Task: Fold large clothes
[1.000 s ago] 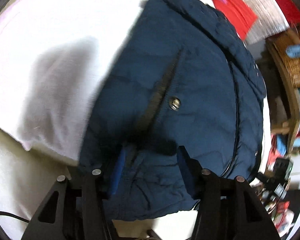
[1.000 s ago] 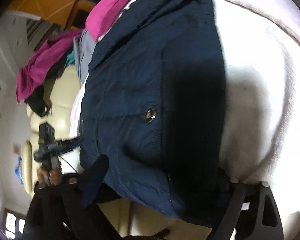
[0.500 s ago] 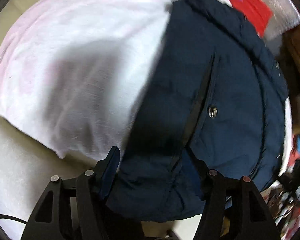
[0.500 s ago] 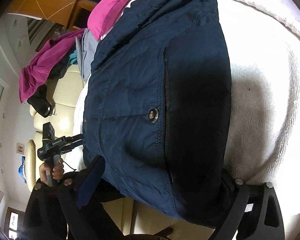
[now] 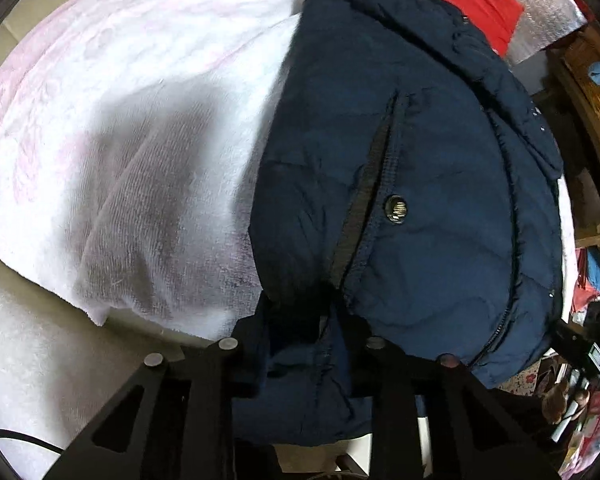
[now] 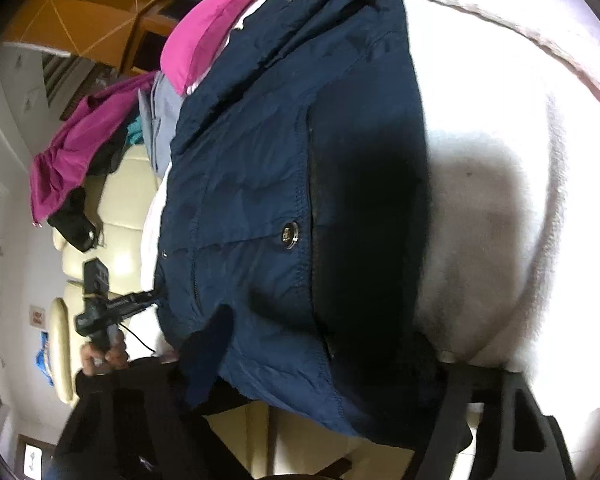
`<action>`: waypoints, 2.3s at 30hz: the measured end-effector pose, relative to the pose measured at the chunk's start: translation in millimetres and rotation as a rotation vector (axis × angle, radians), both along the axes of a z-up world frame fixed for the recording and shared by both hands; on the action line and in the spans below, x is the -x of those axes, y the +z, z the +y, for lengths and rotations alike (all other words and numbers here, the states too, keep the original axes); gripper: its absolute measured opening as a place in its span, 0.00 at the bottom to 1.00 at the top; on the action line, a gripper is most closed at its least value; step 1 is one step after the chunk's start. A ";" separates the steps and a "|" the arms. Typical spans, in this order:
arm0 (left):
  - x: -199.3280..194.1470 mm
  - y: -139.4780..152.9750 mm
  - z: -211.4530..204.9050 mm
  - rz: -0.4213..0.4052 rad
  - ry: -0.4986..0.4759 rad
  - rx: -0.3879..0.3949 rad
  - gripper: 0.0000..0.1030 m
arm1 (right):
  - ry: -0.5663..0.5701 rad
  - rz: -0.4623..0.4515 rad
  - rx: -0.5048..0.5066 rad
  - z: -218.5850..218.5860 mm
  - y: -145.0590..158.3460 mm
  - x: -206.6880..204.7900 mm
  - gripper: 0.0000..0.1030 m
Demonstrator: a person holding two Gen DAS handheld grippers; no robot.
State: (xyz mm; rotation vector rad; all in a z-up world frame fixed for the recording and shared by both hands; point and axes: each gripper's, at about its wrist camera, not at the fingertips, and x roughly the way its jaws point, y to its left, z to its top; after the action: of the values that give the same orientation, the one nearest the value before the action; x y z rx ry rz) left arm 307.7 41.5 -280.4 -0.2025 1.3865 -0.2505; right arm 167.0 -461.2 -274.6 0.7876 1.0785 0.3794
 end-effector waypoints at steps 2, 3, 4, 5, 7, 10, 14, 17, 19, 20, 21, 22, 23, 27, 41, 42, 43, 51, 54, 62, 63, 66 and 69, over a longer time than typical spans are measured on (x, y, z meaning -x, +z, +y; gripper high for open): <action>-3.3 -3.7 -5.0 0.018 0.017 0.001 0.39 | 0.019 -0.025 -0.012 0.5 3.7 1.8 0.59; -4.0 -4.3 -4.7 0.024 0.018 0.012 0.40 | 0.028 -0.027 0.002 2.3 3.7 1.9 0.59; -5.3 -4.2 -6.0 0.024 0.010 0.025 0.38 | 0.033 -0.010 0.013 3.6 0.2 0.7 0.59; -2.8 -1.9 -5.3 0.018 -0.008 0.050 0.38 | 0.037 0.016 0.011 4.1 -5.5 -1.1 0.59; 1.5 4.8 -8.0 -0.016 -0.044 0.073 0.29 | 0.030 0.016 -0.007 4.7 -6.6 -0.9 0.59; 5.4 14.2 -15.6 -0.069 -0.075 0.074 0.15 | 0.068 -0.114 0.013 14.0 18.6 6.0 0.46; 8.0 31.0 -9.4 -0.133 -0.058 0.227 0.11 | 0.029 -0.198 -0.065 12.5 34.6 9.5 0.38; 12.3 42.1 -7.0 -0.196 -0.057 0.325 0.11 | 0.027 -0.233 -0.090 12.2 42.3 8.1 0.38; 7.8 43.5 -3.3 -0.222 -0.058 0.371 0.11 | 0.033 -0.243 -0.094 15.4 45.5 5.3 0.38; 7.9 44.2 -2.5 -0.231 -0.057 0.386 0.11 | 0.045 -0.234 -0.094 17.2 44.5 2.9 0.38; 6.4 42.7 -4.1 -0.230 -0.059 0.364 0.11 | 0.056 -0.210 -0.082 20.3 41.9 -0.6 0.38; 5.9 38.8 -6.2 -0.219 -0.065 0.328 0.11 | 0.057 -0.181 -0.073 23.2 36.9 -4.4 0.41; 4.4 34.1 -9.5 -0.200 -0.077 0.299 0.11 | 0.066 -0.135 -0.084 26.7 26.6 -9.2 0.46; -0.9 11.4 -8.1 -0.068 -0.062 0.219 0.27 | 0.094 -0.004 -0.026 39.9 0.4 -16.5 0.83; -5.7 52.1 14.1 -0.171 -0.029 0.471 0.10 | 0.013 -0.336 -0.050 26.4 75.2 -6.8 0.19; -9.6 60.9 17.6 -0.188 -0.023 0.496 0.10 | 0.003 -0.356 -0.062 25.2 81.5 -10.7 0.19; -17.0 73.2 18.8 -0.212 -0.014 0.523 0.10 | -0.006 -0.370 -0.067 24.3 85.6 -13.4 0.19; -88.1 126.0 4.8 -0.358 0.058 0.615 0.10 | -0.197 -0.471 -0.137 3.6 118.9 -72.9 0.15; -117.8 122.9 -3.4 -0.393 0.114 0.634 0.10 | -0.288 -0.468 -0.188 -16.1 119.0 -109.4 0.15; -192.8 80.9 -10.3 -0.422 0.313 0.660 0.10 | -0.463 -0.401 -0.209 -46.7 87.9 -206.1 0.14; -203.1 75.2 -13.3 -0.404 0.320 0.636 0.10 | -0.466 -0.390 -0.202 -44.7 83.9 -213.4 0.14; -223.5 66.2 -20.4 -0.379 0.330 0.607 0.10 | -0.476 -0.362 -0.190 -45.4 73.0 -238.5 0.14; -240.9 65.4 -22.9 -0.370 0.328 0.612 0.10 | -0.488 -0.350 -0.210 -53.3 68.7 -253.9 0.14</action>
State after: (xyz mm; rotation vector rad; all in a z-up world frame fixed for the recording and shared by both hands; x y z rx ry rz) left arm 548.6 18.7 -215.1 -0.8403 0.8612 -0.4100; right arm 420.8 -514.5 -205.9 1.0924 0.5002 0.2031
